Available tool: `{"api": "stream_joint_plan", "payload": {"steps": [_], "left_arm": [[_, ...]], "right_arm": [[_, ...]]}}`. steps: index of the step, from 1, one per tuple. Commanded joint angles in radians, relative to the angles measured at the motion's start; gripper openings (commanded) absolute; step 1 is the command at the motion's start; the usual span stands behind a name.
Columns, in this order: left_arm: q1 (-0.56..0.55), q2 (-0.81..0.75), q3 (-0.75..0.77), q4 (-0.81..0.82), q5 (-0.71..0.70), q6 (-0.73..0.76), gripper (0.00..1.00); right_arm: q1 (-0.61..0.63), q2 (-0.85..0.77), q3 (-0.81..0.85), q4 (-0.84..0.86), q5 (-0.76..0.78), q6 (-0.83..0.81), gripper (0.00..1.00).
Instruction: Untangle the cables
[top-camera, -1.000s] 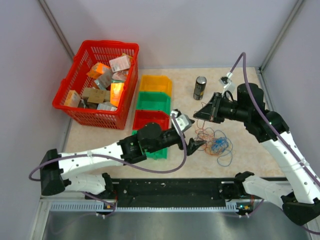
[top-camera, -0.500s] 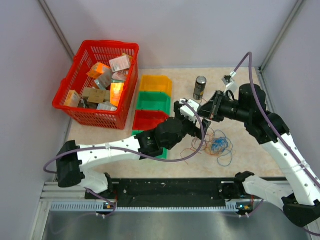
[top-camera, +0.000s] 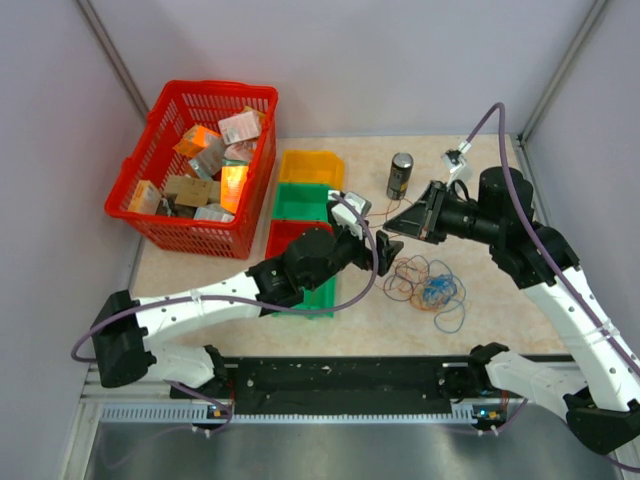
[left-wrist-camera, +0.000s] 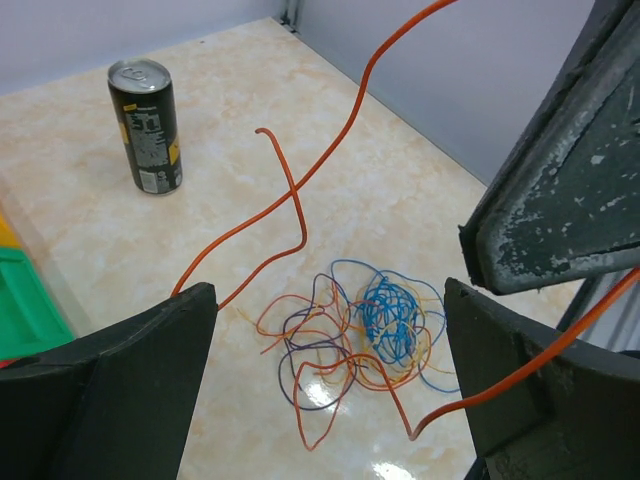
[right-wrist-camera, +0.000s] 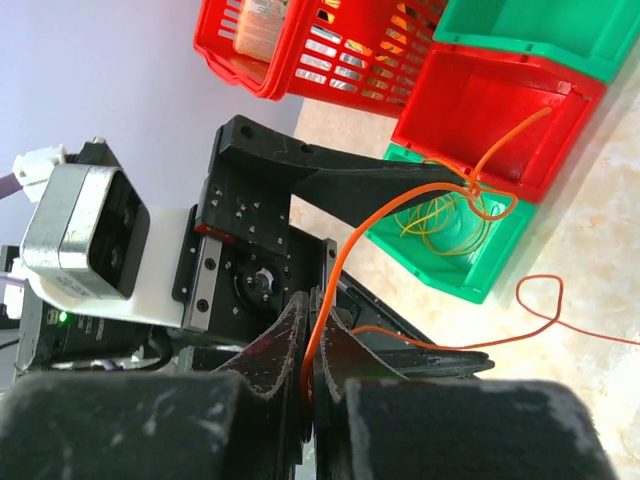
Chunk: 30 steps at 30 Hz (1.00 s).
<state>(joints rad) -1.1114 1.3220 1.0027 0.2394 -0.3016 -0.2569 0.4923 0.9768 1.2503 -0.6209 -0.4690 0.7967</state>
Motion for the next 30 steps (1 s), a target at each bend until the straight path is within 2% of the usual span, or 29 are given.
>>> {"api": "stream_joint_plan", "payload": {"steps": [1,3,6,16,19,22,24,26,27,28,29,30], "left_arm": [[0.073,-0.055,-0.041,0.110,0.187,-0.068,0.99],[0.134,-0.060,-0.070,0.181,0.368,-0.093,0.98],[0.177,-0.052,-0.073,0.227,0.525,-0.072,0.96],[0.205,-0.030,-0.021,0.155,0.624,0.021,0.98],[0.205,-0.007,-0.001,0.159,0.703,0.012,0.91],[0.205,0.017,0.016,0.164,0.691,-0.016,0.72],[0.206,0.026,0.028,0.150,0.667,-0.018,0.55],[0.206,0.032,0.042,0.126,0.650,-0.009,0.33],[0.208,0.034,0.048,0.106,0.638,-0.005,0.19],[0.214,0.034,0.053,0.089,0.628,-0.002,0.05],[0.220,0.031,0.053,0.069,0.612,-0.010,0.00],[0.234,0.026,0.048,0.063,0.601,-0.025,0.00]], "right_arm": [[-0.004,-0.006,0.005,0.049,-0.048,-0.008,0.00],[-0.004,-0.006,0.000,0.062,-0.080,-0.011,0.00],[-0.004,-0.004,-0.003,0.075,-0.124,-0.011,0.00],[-0.004,-0.015,-0.031,0.101,-0.224,-0.030,0.00],[-0.004,-0.015,-0.043,0.112,-0.223,-0.024,0.00],[-0.003,-0.018,-0.046,0.115,-0.226,-0.022,0.00],[-0.004,-0.023,-0.046,0.118,-0.224,-0.024,0.00],[-0.004,-0.035,-0.048,0.113,-0.209,-0.033,0.00],[-0.003,-0.046,-0.049,0.112,-0.195,-0.045,0.03],[-0.004,-0.055,-0.052,0.104,-0.180,-0.063,0.14],[-0.004,-0.065,-0.049,0.081,-0.130,-0.101,0.30],[-0.004,-0.079,-0.039,0.029,-0.058,-0.152,0.54]]}}
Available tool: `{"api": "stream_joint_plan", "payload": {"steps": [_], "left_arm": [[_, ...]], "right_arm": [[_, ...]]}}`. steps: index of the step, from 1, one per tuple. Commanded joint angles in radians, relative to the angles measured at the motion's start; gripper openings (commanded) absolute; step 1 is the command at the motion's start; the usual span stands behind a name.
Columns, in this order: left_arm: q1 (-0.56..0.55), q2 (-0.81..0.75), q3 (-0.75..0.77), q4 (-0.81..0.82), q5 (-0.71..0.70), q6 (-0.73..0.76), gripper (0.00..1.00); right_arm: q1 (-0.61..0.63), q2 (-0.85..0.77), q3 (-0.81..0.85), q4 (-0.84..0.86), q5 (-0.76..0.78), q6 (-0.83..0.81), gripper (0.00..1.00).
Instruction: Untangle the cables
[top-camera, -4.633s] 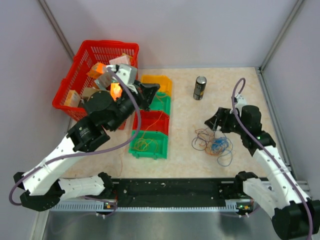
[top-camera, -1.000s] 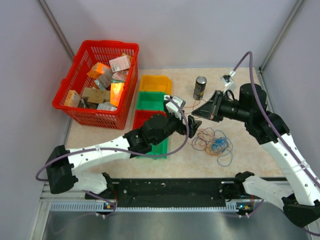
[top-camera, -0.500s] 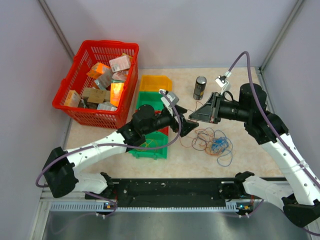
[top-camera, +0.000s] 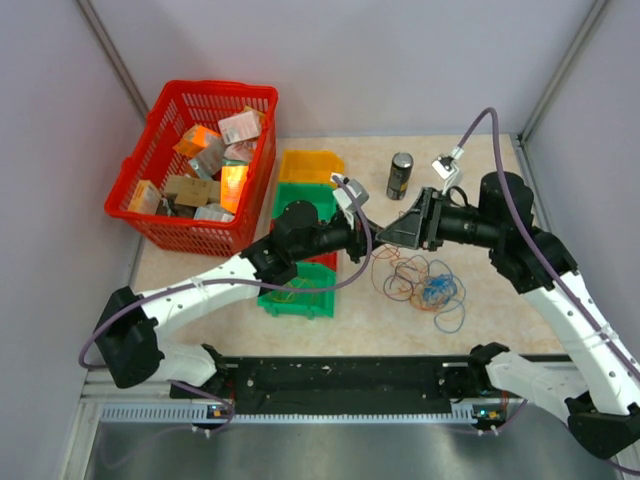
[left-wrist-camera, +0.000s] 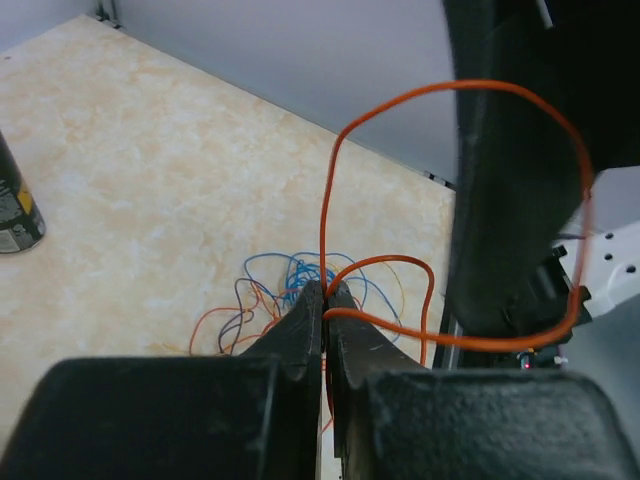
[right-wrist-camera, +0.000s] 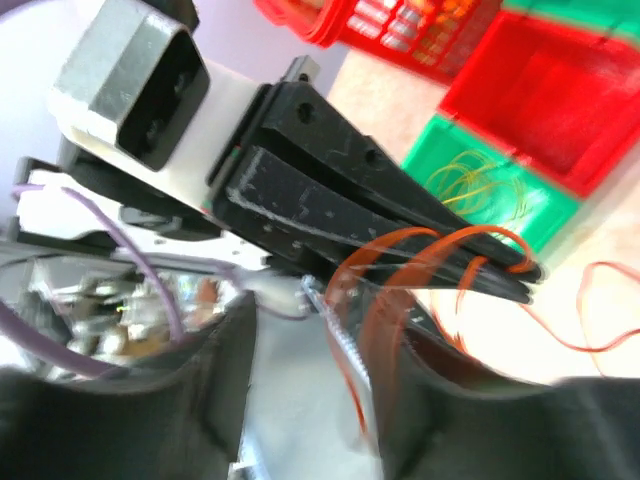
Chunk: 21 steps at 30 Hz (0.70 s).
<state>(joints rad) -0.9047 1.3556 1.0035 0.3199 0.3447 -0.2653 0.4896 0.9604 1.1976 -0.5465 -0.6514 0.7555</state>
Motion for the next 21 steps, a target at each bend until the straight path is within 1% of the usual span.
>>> {"api": "stream_joint_plan", "payload": {"steps": [1,2,3,4,6,8,10,12,15,19,21], "left_arm": [[0.048,-0.013,0.041,-0.022,-0.055,-0.037,0.00],[0.068,-0.018,0.037,-0.030,-0.064,-0.066,0.00],[0.098,-0.019,0.035,-0.044,-0.067,-0.096,0.00],[0.121,-0.016,0.043,-0.067,-0.081,-0.118,0.00],[0.157,-0.001,0.088,-0.174,-0.149,-0.141,0.00],[0.176,0.036,0.173,-0.347,-0.244,-0.140,0.00],[0.199,0.068,0.265,-0.473,-0.321,-0.138,0.00],[0.225,0.068,0.265,-0.492,-0.373,-0.132,0.00],[0.262,0.037,0.257,-0.507,-0.409,-0.129,0.00],[0.268,-0.002,0.253,-0.573,-0.469,-0.118,0.00],[0.271,-0.026,0.222,-0.570,-0.499,-0.111,0.00]], "right_arm": [[-0.002,-0.075,0.023,-0.108,0.206,-0.152,0.75],[0.000,-0.089,0.026,-0.156,0.292,-0.194,0.91],[-0.002,-0.106,0.017,-0.193,0.339,-0.224,0.99],[-0.002,-0.126,0.007,-0.214,0.367,-0.255,0.99],[-0.002,-0.141,-0.016,-0.253,0.404,-0.285,0.99],[-0.002,-0.153,-0.042,-0.277,0.449,-0.298,0.99],[-0.002,-0.160,-0.067,-0.296,0.490,-0.312,0.99],[-0.002,-0.167,-0.090,-0.303,0.516,-0.318,0.99],[-0.002,-0.175,-0.113,-0.305,0.527,-0.320,0.99],[-0.002,-0.175,-0.125,-0.305,0.565,-0.321,0.99],[-0.002,-0.167,-0.128,-0.303,0.569,-0.327,0.99]]}}
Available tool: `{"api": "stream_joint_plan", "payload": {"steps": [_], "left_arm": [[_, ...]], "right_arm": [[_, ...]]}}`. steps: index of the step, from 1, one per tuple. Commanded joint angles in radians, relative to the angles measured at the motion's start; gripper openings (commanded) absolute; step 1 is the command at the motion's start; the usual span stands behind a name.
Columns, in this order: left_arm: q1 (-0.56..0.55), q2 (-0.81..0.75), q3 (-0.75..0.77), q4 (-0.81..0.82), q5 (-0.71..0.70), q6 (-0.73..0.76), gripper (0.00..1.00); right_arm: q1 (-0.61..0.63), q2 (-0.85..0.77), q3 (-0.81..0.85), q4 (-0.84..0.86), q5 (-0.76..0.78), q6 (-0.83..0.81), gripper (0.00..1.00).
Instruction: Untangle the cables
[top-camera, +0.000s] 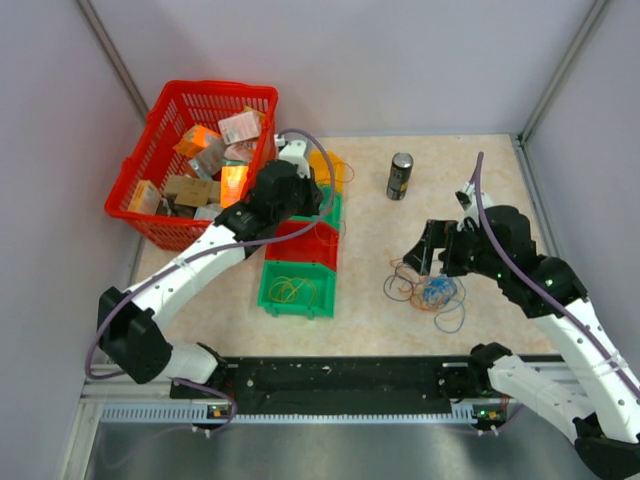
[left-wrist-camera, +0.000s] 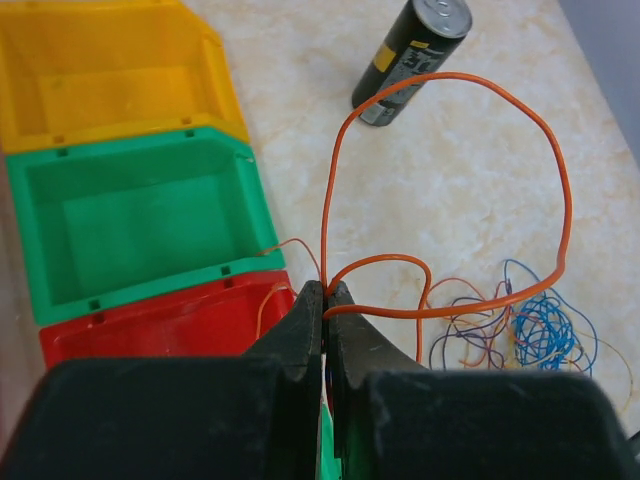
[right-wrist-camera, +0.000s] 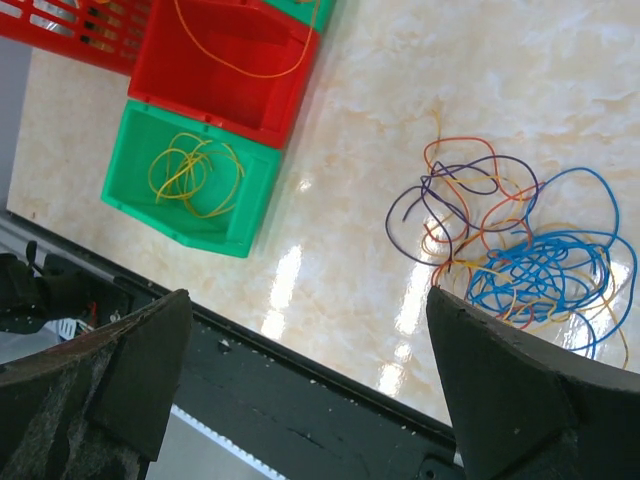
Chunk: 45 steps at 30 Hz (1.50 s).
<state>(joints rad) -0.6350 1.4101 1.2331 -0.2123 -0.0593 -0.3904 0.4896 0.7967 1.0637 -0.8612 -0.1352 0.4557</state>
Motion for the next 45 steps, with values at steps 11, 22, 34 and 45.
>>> {"api": "stream_joint_plan", "payload": {"steps": [11,22,34,45], "left_arm": [[0.024,-0.019,-0.001,-0.225,-0.417,-0.088,0.00],[0.023,-0.166,-0.152,-0.116,-0.296,-0.029,0.00],[0.023,-0.217,0.014,0.075,0.121,0.108,0.00],[0.023,-0.240,0.058,-0.076,0.010,0.064,0.00]], "right_arm": [[-0.002,0.032,-0.027,0.013,0.048,-0.019,0.99],[-0.002,0.058,-0.048,0.039,0.031,-0.009,0.99],[-0.002,0.052,-0.068,0.045,0.022,-0.009,0.99],[-0.002,0.042,-0.076,0.045,0.020,-0.011,0.99]]}}
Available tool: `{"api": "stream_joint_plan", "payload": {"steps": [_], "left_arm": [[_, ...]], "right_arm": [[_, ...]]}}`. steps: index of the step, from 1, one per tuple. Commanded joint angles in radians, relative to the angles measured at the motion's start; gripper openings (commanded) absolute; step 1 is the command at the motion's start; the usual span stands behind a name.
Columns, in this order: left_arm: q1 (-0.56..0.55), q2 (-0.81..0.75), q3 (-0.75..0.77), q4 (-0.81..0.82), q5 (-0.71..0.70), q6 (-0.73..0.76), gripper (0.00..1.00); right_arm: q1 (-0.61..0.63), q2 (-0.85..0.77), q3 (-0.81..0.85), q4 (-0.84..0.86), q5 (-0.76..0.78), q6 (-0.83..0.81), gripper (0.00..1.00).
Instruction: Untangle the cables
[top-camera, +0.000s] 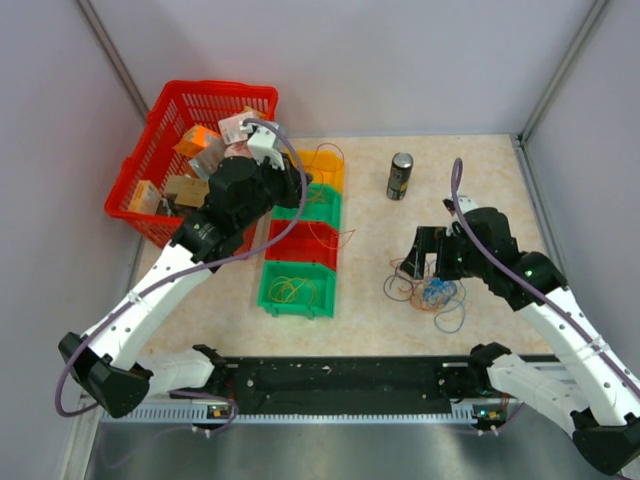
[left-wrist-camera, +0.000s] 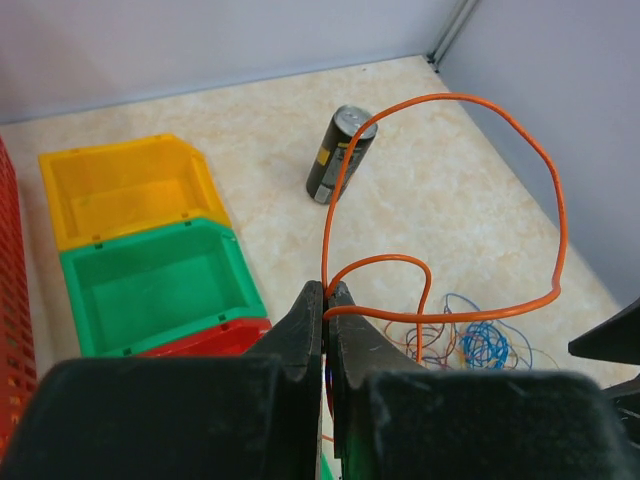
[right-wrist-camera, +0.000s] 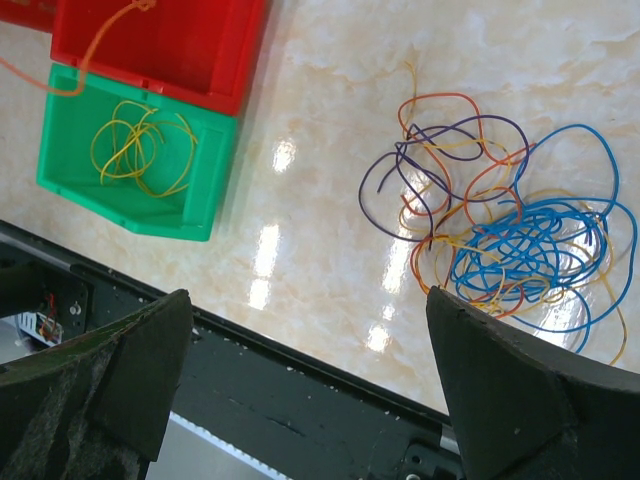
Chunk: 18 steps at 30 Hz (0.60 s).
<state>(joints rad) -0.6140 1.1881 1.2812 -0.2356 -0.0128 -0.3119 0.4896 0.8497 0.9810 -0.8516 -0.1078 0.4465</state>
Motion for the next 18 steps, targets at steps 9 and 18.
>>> {"api": "stream_joint_plan", "payload": {"steps": [9,18], "left_arm": [[0.011,0.062,-0.011,-0.142,-0.162,-0.079,0.00],[0.025,0.116,-0.031,-0.148,-0.196,-0.167,0.00]], "right_arm": [[-0.002,-0.018,0.008,0.036,-0.009,-0.002,0.99],[-0.002,-0.028,-0.002,0.032,-0.006,0.004,0.99]]}}
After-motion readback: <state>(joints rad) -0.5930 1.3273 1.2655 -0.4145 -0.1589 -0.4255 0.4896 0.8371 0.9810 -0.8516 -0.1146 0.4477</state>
